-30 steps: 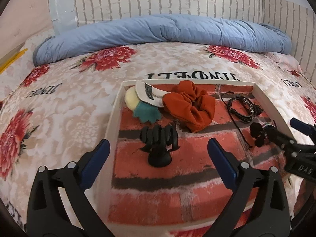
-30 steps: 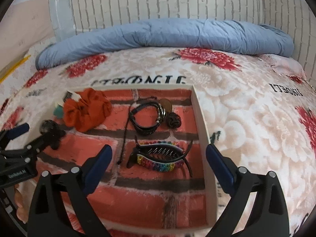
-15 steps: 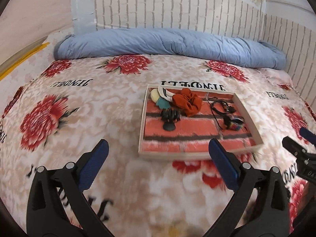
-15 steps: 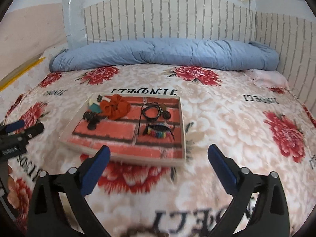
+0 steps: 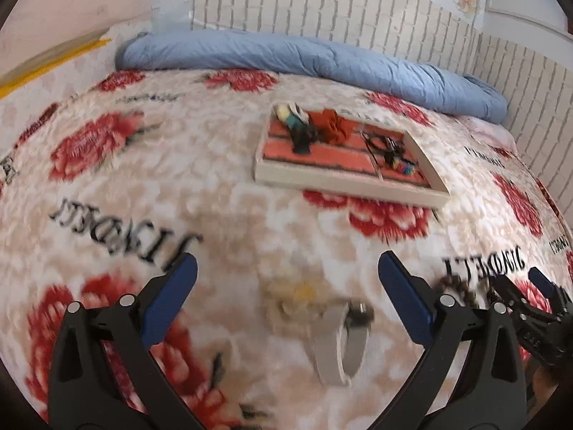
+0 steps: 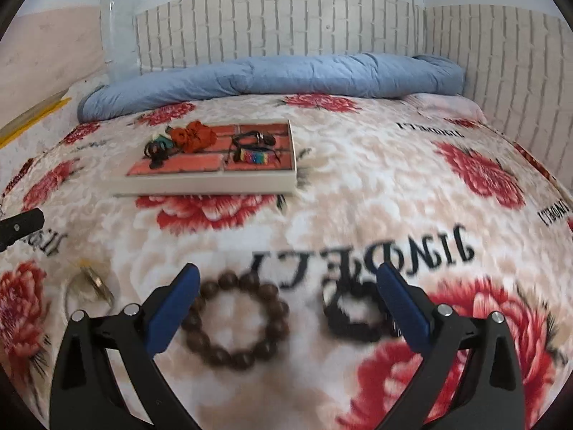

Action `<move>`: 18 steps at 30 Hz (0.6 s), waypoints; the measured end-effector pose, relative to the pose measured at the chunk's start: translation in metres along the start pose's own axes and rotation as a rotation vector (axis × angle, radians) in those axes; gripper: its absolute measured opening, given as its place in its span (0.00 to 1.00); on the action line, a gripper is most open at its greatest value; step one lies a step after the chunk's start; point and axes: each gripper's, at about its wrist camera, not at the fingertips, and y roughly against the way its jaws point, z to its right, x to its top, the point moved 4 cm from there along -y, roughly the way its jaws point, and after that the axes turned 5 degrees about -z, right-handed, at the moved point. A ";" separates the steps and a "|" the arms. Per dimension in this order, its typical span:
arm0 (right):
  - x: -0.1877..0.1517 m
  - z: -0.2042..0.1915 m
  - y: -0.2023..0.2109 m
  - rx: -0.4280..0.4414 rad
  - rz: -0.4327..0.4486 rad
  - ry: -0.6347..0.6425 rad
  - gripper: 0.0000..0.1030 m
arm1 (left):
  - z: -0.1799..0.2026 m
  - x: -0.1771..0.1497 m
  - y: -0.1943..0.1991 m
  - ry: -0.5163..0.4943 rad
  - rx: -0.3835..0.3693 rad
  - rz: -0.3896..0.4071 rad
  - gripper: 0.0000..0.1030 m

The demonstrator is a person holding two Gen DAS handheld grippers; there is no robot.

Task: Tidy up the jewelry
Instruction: 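Withdraw both open tools from the tray toward the remaining jewelry, then grasp the white-band watch with the left tool while the right tool grasps the wooden bead bracelet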

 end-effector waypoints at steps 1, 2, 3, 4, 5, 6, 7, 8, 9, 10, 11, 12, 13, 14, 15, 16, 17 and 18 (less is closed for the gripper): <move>-0.003 -0.001 0.000 0.003 -0.010 0.005 0.94 | 0.003 -0.008 -0.001 -0.018 0.009 -0.010 0.95; -0.005 -0.002 0.003 0.008 -0.011 0.011 0.94 | 0.005 -0.011 -0.001 -0.030 0.018 -0.010 0.95; -0.006 -0.003 0.006 0.006 0.001 0.015 0.94 | 0.006 -0.015 -0.001 -0.045 0.029 -0.005 0.95; -0.007 -0.004 0.008 0.000 0.013 0.020 0.94 | 0.008 -0.020 -0.001 -0.056 0.039 0.003 0.95; -0.009 -0.005 0.009 -0.009 0.020 0.030 0.94 | 0.009 -0.026 -0.001 -0.070 0.052 0.009 0.95; -0.011 -0.006 0.008 -0.013 0.017 0.034 0.94 | 0.010 -0.030 -0.003 -0.077 0.057 0.006 0.95; -0.013 -0.007 0.006 -0.013 0.010 0.038 0.94 | 0.010 -0.035 -0.007 -0.081 0.061 -0.005 0.95; -0.015 -0.008 0.004 -0.010 0.000 0.042 0.94 | 0.009 -0.037 -0.010 -0.080 0.062 -0.017 0.95; -0.019 -0.010 0.002 -0.010 -0.014 0.050 0.94 | 0.008 -0.041 -0.013 -0.075 0.060 -0.029 0.95; -0.020 -0.010 0.000 -0.013 -0.022 0.055 0.94 | 0.007 -0.044 -0.016 -0.069 0.056 -0.040 0.95; -0.022 -0.011 -0.001 -0.015 -0.027 0.058 0.94 | 0.006 -0.048 -0.019 -0.065 0.049 -0.052 0.95; -0.022 -0.011 -0.003 -0.011 -0.029 0.054 0.94 | 0.006 -0.051 -0.021 -0.067 0.047 -0.058 0.95; -0.022 -0.010 -0.003 -0.005 -0.030 0.047 0.94 | 0.006 -0.053 -0.023 -0.071 0.050 -0.061 0.95; -0.022 -0.010 -0.004 0.004 -0.031 0.038 0.94 | 0.008 -0.055 -0.024 -0.083 0.058 -0.059 0.95; -0.023 -0.011 -0.004 0.010 -0.032 0.037 0.93 | 0.009 -0.057 -0.025 -0.094 0.069 -0.054 0.95; -0.023 -0.011 -0.005 0.016 -0.032 0.038 0.93 | 0.010 -0.059 -0.025 -0.101 0.080 -0.049 0.95; -0.024 -0.012 -0.006 0.021 -0.033 0.043 0.93 | 0.011 -0.059 -0.026 -0.106 0.086 -0.045 0.95; -0.025 -0.014 -0.007 0.021 -0.034 0.051 0.88 | 0.012 -0.059 -0.026 -0.110 0.088 -0.041 0.95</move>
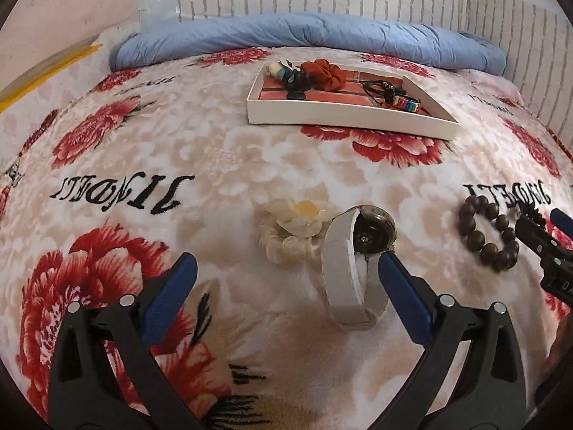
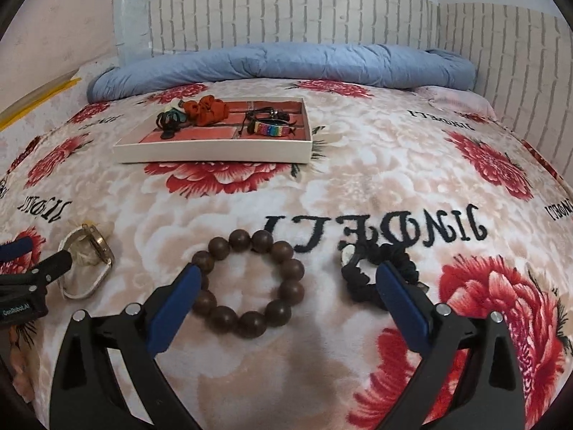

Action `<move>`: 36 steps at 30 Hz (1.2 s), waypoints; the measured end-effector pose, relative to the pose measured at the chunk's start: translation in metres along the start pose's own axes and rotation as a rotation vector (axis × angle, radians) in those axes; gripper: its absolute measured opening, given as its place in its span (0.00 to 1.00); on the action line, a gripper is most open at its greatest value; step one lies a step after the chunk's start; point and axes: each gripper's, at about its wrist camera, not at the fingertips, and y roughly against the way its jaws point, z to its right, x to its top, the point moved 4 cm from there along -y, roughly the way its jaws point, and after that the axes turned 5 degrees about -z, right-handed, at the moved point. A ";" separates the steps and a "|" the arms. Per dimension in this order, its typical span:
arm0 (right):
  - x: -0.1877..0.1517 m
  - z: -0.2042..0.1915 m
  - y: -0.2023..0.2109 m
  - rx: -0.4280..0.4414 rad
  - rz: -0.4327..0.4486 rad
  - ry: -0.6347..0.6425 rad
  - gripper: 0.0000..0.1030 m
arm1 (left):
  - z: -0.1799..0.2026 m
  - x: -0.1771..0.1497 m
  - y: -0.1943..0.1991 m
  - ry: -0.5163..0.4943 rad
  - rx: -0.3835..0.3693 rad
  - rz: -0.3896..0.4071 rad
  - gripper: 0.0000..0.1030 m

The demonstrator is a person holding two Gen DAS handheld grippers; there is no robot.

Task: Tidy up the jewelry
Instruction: 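Grasp the white-band watch with the left tool while the right tool grasps the wooden bead bracelet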

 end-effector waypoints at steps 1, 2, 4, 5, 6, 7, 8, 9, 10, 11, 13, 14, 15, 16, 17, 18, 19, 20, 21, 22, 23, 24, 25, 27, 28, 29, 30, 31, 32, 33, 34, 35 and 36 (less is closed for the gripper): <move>0.000 -0.001 -0.001 0.000 -0.004 0.006 0.85 | 0.001 0.000 0.000 -0.004 -0.004 0.004 0.95; 0.000 -0.002 -0.003 0.001 -0.009 0.010 0.76 | 0.002 0.001 0.001 -0.007 -0.015 0.011 0.94; -0.002 -0.003 -0.008 0.000 -0.032 0.012 0.70 | 0.004 0.001 0.003 -0.012 -0.035 0.023 0.94; -0.003 -0.003 -0.012 0.004 -0.049 0.009 0.66 | 0.007 0.002 0.003 -0.020 -0.047 0.025 0.93; -0.004 -0.003 -0.015 0.005 -0.061 0.006 0.62 | 0.009 0.002 0.003 -0.030 -0.058 0.022 0.89; -0.004 -0.002 -0.018 0.005 -0.070 0.002 0.60 | 0.012 0.001 0.002 -0.041 -0.066 0.014 0.87; -0.005 -0.001 -0.019 0.005 -0.075 -0.002 0.60 | 0.014 0.001 0.000 -0.047 -0.071 0.007 0.83; -0.005 0.000 -0.022 0.001 -0.083 -0.007 0.59 | 0.017 -0.001 -0.002 -0.054 -0.079 -0.005 0.79; -0.005 0.000 -0.024 0.000 -0.090 -0.011 0.58 | 0.019 -0.002 -0.005 -0.059 -0.085 -0.016 0.77; -0.005 0.001 -0.027 -0.001 -0.100 -0.014 0.56 | 0.020 -0.003 -0.009 -0.061 -0.093 -0.031 0.73; -0.005 0.001 -0.032 -0.005 -0.118 -0.014 0.55 | 0.022 -0.004 -0.015 -0.059 -0.103 -0.055 0.69; -0.006 0.001 -0.035 -0.013 -0.128 -0.015 0.54 | 0.022 -0.005 -0.019 -0.055 -0.111 -0.068 0.67; -0.006 0.001 -0.037 -0.015 -0.134 -0.016 0.53 | 0.022 -0.005 -0.023 -0.050 -0.121 -0.081 0.63; -0.006 0.002 -0.040 -0.014 -0.142 -0.018 0.53 | 0.022 -0.005 -0.025 -0.046 -0.127 -0.088 0.61; -0.005 0.002 -0.043 -0.014 -0.150 -0.019 0.52 | 0.021 -0.005 -0.027 -0.038 -0.132 -0.096 0.58; -0.005 0.002 -0.045 -0.016 -0.154 -0.017 0.52 | 0.021 -0.004 -0.028 -0.034 -0.135 -0.098 0.55; -0.004 0.002 -0.047 -0.019 -0.159 -0.015 0.51 | 0.021 -0.004 -0.030 -0.030 -0.139 -0.101 0.54; -0.004 0.001 -0.048 -0.022 -0.160 -0.012 0.50 | 0.021 -0.003 -0.031 -0.026 -0.141 -0.105 0.51; -0.003 0.001 -0.050 -0.027 -0.162 -0.009 0.49 | 0.020 -0.003 -0.032 -0.023 -0.140 -0.107 0.48; -0.002 0.001 -0.051 -0.029 -0.164 -0.008 0.49 | 0.020 -0.003 -0.032 -0.019 -0.139 -0.108 0.46; -0.002 0.001 -0.052 -0.029 -0.166 -0.009 0.48 | 0.019 -0.003 -0.032 -0.015 -0.143 -0.108 0.43; -0.003 0.001 -0.052 -0.027 -0.169 -0.010 0.47 | 0.019 -0.004 -0.031 -0.015 -0.150 -0.108 0.38; -0.003 0.001 -0.052 -0.025 -0.169 -0.012 0.47 | 0.019 -0.004 -0.031 -0.016 -0.154 -0.110 0.36; -0.003 0.001 -0.053 -0.020 -0.173 -0.017 0.44 | 0.019 -0.004 -0.031 -0.016 -0.148 -0.111 0.34; -0.003 0.002 -0.053 -0.017 -0.174 -0.018 0.43 | 0.019 -0.004 -0.031 -0.016 -0.149 -0.111 0.34; -0.003 0.002 -0.053 -0.015 -0.175 -0.019 0.41 | 0.019 -0.004 -0.031 -0.015 -0.149 -0.111 0.33; -0.003 0.002 -0.053 -0.015 -0.175 -0.019 0.40 | 0.019 -0.005 -0.031 -0.015 -0.150 -0.111 0.31; -0.004 0.001 -0.053 -0.014 -0.175 -0.017 0.39 | 0.020 -0.005 -0.030 -0.016 -0.152 -0.111 0.30; -0.004 0.001 -0.054 -0.013 -0.175 -0.015 0.38 | 0.019 -0.005 -0.029 -0.015 -0.155 -0.110 0.27; -0.004 0.000 -0.054 -0.012 -0.178 -0.013 0.38 | 0.019 -0.005 -0.028 -0.015 -0.161 -0.109 0.25; -0.004 0.000 -0.055 -0.011 -0.180 -0.013 0.38 | 0.019 -0.005 -0.028 -0.015 -0.166 -0.109 0.25; -0.004 0.001 -0.055 -0.010 -0.183 -0.014 0.38 | 0.019 -0.005 -0.028 -0.015 -0.170 -0.109 0.24; -0.004 0.001 -0.056 -0.007 -0.186 -0.016 0.38 | 0.019 -0.005 -0.028 -0.015 -0.172 -0.110 0.24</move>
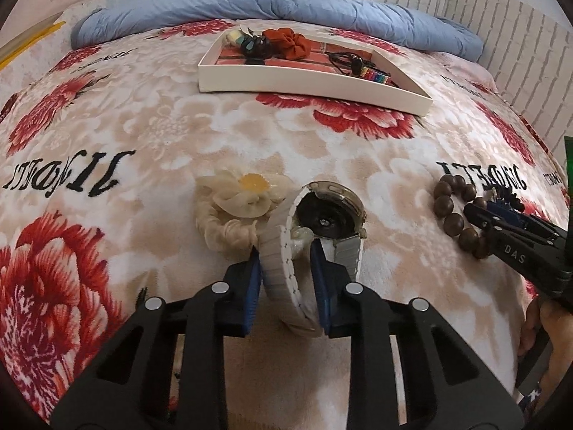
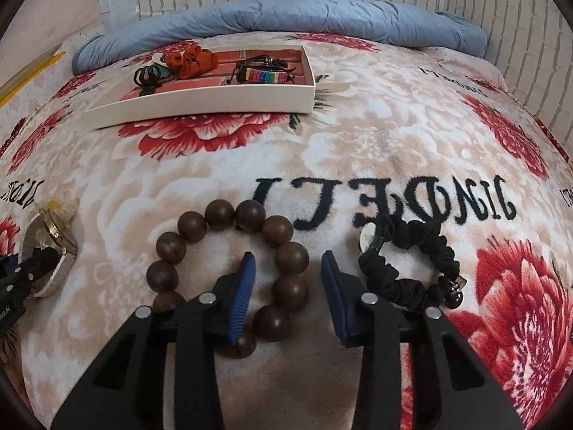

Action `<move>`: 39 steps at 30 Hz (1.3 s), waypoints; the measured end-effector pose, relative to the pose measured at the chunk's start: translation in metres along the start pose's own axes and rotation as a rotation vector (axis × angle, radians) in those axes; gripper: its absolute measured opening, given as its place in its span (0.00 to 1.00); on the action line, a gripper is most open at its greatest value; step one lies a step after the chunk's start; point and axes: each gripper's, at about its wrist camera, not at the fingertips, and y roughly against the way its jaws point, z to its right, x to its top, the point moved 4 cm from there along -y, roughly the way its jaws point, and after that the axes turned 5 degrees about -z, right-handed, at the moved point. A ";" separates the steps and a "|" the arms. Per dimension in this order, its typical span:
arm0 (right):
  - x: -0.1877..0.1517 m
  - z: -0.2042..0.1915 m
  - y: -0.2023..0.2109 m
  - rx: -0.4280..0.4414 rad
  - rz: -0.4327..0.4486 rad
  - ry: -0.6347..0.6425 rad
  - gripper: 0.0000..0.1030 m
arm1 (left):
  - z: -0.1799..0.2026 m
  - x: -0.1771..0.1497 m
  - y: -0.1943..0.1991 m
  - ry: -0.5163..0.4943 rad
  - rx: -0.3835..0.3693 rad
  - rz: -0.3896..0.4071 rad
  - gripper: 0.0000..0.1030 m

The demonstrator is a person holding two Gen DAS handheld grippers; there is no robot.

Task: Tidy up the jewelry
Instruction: 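Grasp the white-band watch with the left tool while the right tool grasps the wooden bead bracelet, then carry the watch and wooden bead bracelet in both tools over the tray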

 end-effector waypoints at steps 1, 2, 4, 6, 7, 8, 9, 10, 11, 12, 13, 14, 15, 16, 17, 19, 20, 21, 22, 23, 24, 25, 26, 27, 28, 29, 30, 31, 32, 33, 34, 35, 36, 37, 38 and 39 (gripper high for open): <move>0.000 0.000 -0.001 0.002 -0.001 -0.002 0.38 | 0.000 0.000 0.000 0.001 -0.001 -0.001 0.24; 0.001 0.001 -0.002 0.004 -0.004 -0.003 0.38 | 0.000 0.001 0.000 0.001 -0.003 -0.001 0.24; 0.003 0.001 -0.004 0.005 -0.009 -0.003 0.38 | 0.000 0.001 0.000 0.002 -0.008 0.001 0.24; 0.004 0.000 -0.006 0.004 -0.016 -0.005 0.38 | -0.001 0.001 0.000 0.004 -0.012 0.001 0.23; 0.004 0.000 -0.006 0.004 -0.017 -0.005 0.38 | -0.002 0.001 0.000 0.006 -0.013 0.002 0.23; 0.004 0.000 -0.006 0.004 -0.017 -0.005 0.38 | -0.002 0.001 0.001 0.008 -0.016 0.004 0.22; 0.004 0.000 -0.006 0.005 -0.015 -0.005 0.36 | -0.002 0.000 0.001 0.009 -0.017 0.005 0.21; 0.004 0.000 -0.006 0.009 -0.013 -0.004 0.34 | -0.002 0.000 0.002 0.008 -0.018 0.006 0.21; 0.004 -0.001 -0.005 0.017 -0.010 -0.001 0.27 | -0.002 0.000 0.003 0.005 -0.020 0.009 0.20; 0.004 -0.002 -0.005 0.022 -0.006 0.002 0.23 | -0.001 0.000 0.004 0.002 -0.021 0.013 0.18; 0.004 -0.002 -0.004 0.024 -0.003 0.005 0.21 | -0.001 0.000 0.006 -0.001 -0.022 0.018 0.18; 0.004 -0.003 -0.004 0.027 -0.001 0.008 0.20 | 0.000 0.000 0.007 -0.004 -0.021 0.022 0.18; 0.004 -0.003 -0.003 0.027 0.001 0.008 0.20 | 0.000 0.000 0.008 -0.007 -0.019 0.025 0.17; 0.003 -0.003 -0.003 0.029 0.003 0.007 0.20 | 0.000 0.000 0.008 -0.009 -0.017 0.027 0.17; 0.003 -0.002 -0.003 0.033 0.005 0.005 0.19 | 0.001 0.000 0.009 -0.012 -0.017 0.029 0.17; 0.003 -0.002 -0.002 0.039 0.009 0.001 0.19 | 0.001 0.000 0.010 -0.016 -0.015 0.035 0.17; 0.003 -0.001 -0.001 0.041 0.013 0.000 0.19 | 0.001 0.000 0.012 -0.018 -0.016 0.039 0.17; 0.003 -0.002 0.000 0.042 0.019 0.001 0.19 | 0.001 0.000 0.013 -0.019 -0.017 0.043 0.17; 0.003 -0.002 0.002 0.042 0.024 0.002 0.19 | 0.002 0.001 0.016 -0.024 -0.017 0.050 0.17; 0.003 -0.002 0.003 0.040 0.031 0.004 0.19 | 0.002 0.001 0.017 -0.027 -0.018 0.054 0.17; 0.003 -0.003 0.005 0.037 0.037 0.006 0.19 | 0.003 0.002 0.019 -0.030 -0.019 0.059 0.17; 0.003 -0.003 0.005 0.035 0.042 0.008 0.19 | 0.003 0.002 0.020 -0.033 -0.018 0.064 0.17; 0.003 -0.003 0.006 0.034 0.044 0.009 0.19 | 0.003 0.002 0.022 -0.036 -0.014 0.071 0.17; 0.003 -0.004 0.006 0.035 0.043 0.010 0.19 | 0.003 0.002 0.023 -0.038 -0.012 0.073 0.17; 0.003 -0.003 0.005 0.036 0.042 0.009 0.19 | 0.003 0.002 0.023 -0.040 -0.013 0.070 0.17; 0.002 -0.003 0.005 0.038 0.040 0.007 0.19 | 0.003 0.001 0.021 -0.038 -0.014 0.064 0.17; 0.002 -0.002 0.005 0.041 0.038 0.004 0.19 | 0.002 -0.001 0.019 -0.036 -0.017 0.054 0.17; 0.002 -0.002 0.004 0.043 0.035 0.001 0.19 | 0.001 -0.002 0.018 -0.034 -0.018 0.046 0.17; 0.002 -0.002 0.004 0.045 0.033 0.000 0.19 | 0.001 -0.003 0.016 -0.033 -0.013 0.038 0.17; 0.002 -0.002 0.004 0.046 0.032 -0.001 0.19 | 0.000 -0.004 0.016 -0.033 -0.011 0.036 0.17; 0.002 -0.002 0.004 0.048 0.031 -0.002 0.19 | -0.001 -0.006 0.016 -0.032 -0.009 0.034 0.17; 0.002 -0.002 0.003 0.049 0.029 -0.002 0.19 | -0.002 -0.007 0.015 -0.030 -0.007 0.029 0.17; 0.002 -0.001 0.003 0.051 0.026 -0.003 0.19 | -0.002 -0.009 0.015 -0.028 -0.005 0.022 0.18; 0.002 -0.001 0.002 0.052 0.025 -0.005 0.19 | -0.004 -0.012 0.014 -0.023 -0.003 0.013 0.19; 0.002 -0.001 0.002 0.054 0.024 -0.005 0.19 | -0.004 -0.014 0.013 -0.020 -0.002 0.008 0.19; 0.002 -0.001 0.002 0.053 0.024 -0.005 0.19 | -0.004 -0.015 0.013 -0.019 0.001 0.006 0.19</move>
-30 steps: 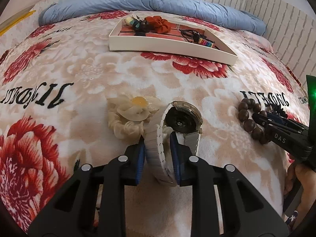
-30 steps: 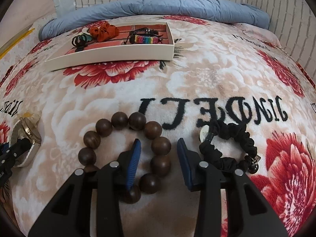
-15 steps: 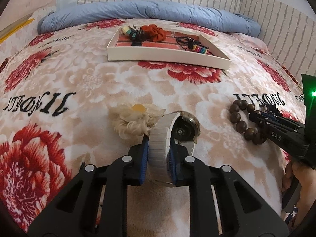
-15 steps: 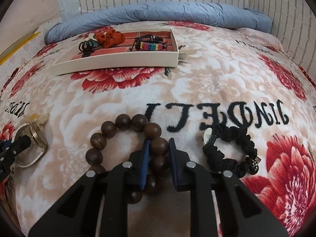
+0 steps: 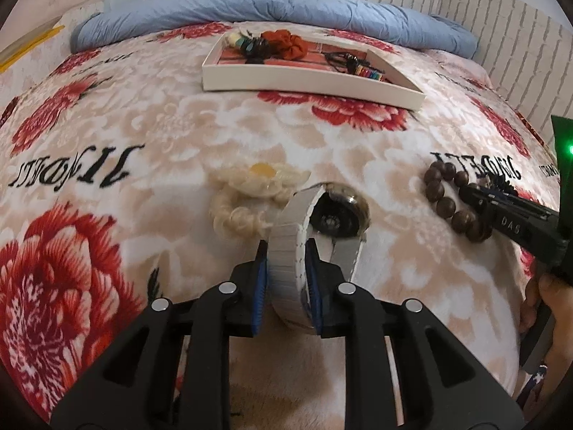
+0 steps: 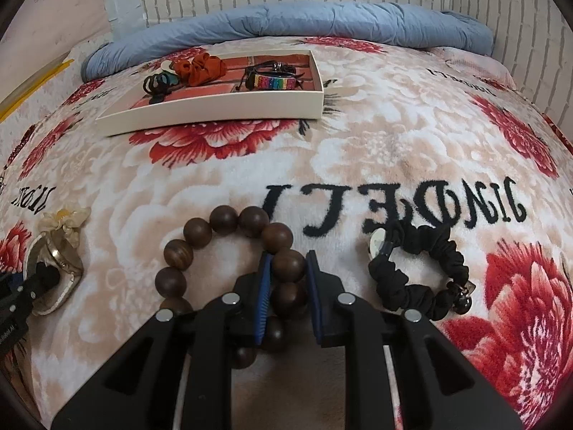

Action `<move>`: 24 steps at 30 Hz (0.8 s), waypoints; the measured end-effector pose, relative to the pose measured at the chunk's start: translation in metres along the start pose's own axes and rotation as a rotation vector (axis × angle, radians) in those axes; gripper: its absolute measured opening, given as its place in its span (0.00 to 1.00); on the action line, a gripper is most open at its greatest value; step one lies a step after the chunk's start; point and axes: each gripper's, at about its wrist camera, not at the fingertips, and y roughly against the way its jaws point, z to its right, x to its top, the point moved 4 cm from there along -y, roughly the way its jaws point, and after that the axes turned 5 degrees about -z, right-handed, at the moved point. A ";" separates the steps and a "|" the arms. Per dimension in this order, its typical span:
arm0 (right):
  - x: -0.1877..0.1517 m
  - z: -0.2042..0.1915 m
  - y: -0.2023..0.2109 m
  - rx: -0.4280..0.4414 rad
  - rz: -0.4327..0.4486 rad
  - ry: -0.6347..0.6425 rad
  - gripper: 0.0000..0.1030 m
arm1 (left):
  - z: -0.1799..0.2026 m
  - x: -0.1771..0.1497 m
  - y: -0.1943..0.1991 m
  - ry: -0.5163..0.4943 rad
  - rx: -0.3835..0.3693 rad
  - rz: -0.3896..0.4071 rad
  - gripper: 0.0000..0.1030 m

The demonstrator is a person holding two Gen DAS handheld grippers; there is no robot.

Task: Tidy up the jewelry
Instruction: 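Carry the watch and wooden bead bracelet in both tools over the tray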

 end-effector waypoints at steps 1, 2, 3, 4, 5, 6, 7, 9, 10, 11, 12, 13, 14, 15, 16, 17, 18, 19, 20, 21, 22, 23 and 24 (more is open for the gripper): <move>0.000 0.000 -0.001 -0.001 -0.001 0.000 0.19 | 0.000 -0.001 0.000 0.000 0.003 -0.002 0.20; 0.000 0.000 -0.001 -0.001 -0.003 0.001 0.19 | 0.000 -0.001 0.000 -0.001 0.006 -0.006 0.21; 0.000 0.000 -0.001 -0.003 -0.003 0.001 0.19 | 0.000 -0.002 -0.001 -0.001 0.008 -0.009 0.21; 0.000 0.000 -0.001 -0.002 -0.002 0.001 0.19 | 0.000 -0.002 -0.001 0.000 0.009 -0.012 0.21; 0.000 0.000 -0.001 -0.002 -0.001 0.001 0.19 | 0.000 -0.003 0.000 0.000 0.011 -0.014 0.21; 0.000 0.000 -0.001 -0.002 -0.002 0.001 0.19 | 0.001 -0.003 0.000 -0.001 0.014 -0.018 0.21; 0.000 -0.001 -0.001 -0.002 0.000 0.001 0.19 | 0.002 -0.004 0.000 -0.003 0.014 -0.019 0.21; 0.000 -0.001 0.000 -0.004 0.008 0.003 0.19 | 0.003 -0.005 0.002 -0.006 0.012 -0.021 0.20; 0.000 -0.001 0.001 -0.006 0.012 0.004 0.19 | 0.003 -0.005 0.003 -0.006 0.013 -0.019 0.19; 0.000 -0.001 0.003 -0.006 0.015 0.004 0.19 | 0.004 -0.005 0.005 -0.004 0.009 -0.016 0.18; 0.001 -0.001 0.003 -0.007 0.017 0.005 0.19 | 0.004 -0.006 0.006 -0.005 0.006 -0.015 0.17; 0.000 -0.001 0.004 -0.007 0.019 0.004 0.19 | 0.006 -0.006 0.007 -0.006 0.000 -0.013 0.17; 0.000 -0.001 0.005 -0.007 0.021 0.004 0.19 | 0.006 -0.006 0.008 -0.008 -0.002 -0.010 0.17; 0.000 -0.001 0.006 -0.006 0.025 0.004 0.19 | 0.007 -0.006 0.009 -0.011 -0.003 -0.008 0.17; 0.001 -0.001 0.007 -0.005 0.031 0.004 0.19 | 0.008 -0.005 0.010 -0.013 -0.004 -0.006 0.17; 0.001 -0.001 0.008 -0.006 0.036 0.004 0.19 | 0.008 -0.004 0.012 -0.014 -0.008 0.001 0.17; 0.001 -0.001 0.010 -0.006 0.046 0.005 0.19 | 0.009 -0.003 0.014 -0.015 -0.010 0.008 0.17; 0.002 -0.002 0.011 -0.008 0.054 0.007 0.19 | 0.010 0.000 0.015 -0.020 -0.010 0.015 0.17; 0.003 -0.002 0.013 -0.009 0.060 0.009 0.19 | 0.011 0.002 0.016 -0.022 -0.010 0.020 0.17; 0.004 -0.003 0.014 -0.009 0.067 0.013 0.19 | 0.012 0.004 0.017 -0.025 -0.011 0.026 0.17; 0.006 -0.004 0.015 -0.009 0.069 0.016 0.19 | 0.012 0.006 0.018 -0.028 -0.012 0.030 0.17; 0.007 -0.005 0.016 -0.010 0.076 0.021 0.19 | 0.013 0.009 0.020 -0.031 -0.012 0.038 0.17; 0.009 -0.005 0.017 -0.011 0.080 0.023 0.19 | 0.013 0.011 0.021 -0.032 -0.014 0.042 0.17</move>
